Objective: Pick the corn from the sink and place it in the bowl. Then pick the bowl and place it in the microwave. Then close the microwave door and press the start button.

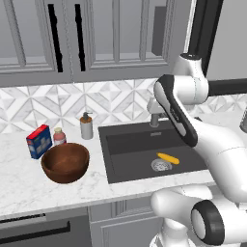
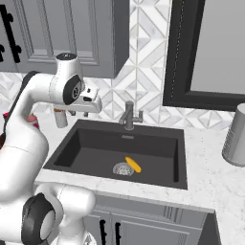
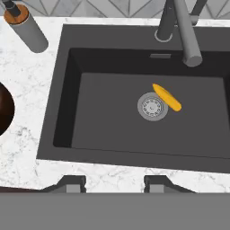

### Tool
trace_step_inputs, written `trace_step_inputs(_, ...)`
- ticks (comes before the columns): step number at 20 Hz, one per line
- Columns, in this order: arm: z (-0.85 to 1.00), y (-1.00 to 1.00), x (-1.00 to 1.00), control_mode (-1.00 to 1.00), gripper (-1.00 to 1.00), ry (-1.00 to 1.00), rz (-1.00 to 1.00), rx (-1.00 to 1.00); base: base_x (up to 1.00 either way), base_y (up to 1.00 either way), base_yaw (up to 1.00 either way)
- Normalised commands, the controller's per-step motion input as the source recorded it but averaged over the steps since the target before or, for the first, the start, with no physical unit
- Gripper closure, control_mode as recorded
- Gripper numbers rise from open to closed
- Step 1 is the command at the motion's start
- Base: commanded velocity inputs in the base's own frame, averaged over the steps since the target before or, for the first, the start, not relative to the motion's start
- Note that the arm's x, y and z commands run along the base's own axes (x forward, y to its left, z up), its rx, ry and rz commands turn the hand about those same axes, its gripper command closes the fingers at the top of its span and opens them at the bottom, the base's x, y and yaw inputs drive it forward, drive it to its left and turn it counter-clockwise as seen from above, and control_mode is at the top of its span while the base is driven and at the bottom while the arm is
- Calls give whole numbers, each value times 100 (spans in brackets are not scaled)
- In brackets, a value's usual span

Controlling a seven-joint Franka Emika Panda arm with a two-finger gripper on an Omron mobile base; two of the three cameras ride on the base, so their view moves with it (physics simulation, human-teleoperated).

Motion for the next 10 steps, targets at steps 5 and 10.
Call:
trace_step_inputs(5,-25,-41,-13,-100,-100,-2,1,2,0,0,0)
trace_step_inputs(10,-48,-90,-36,-100,-100,-17,17,-1,0,0,0)
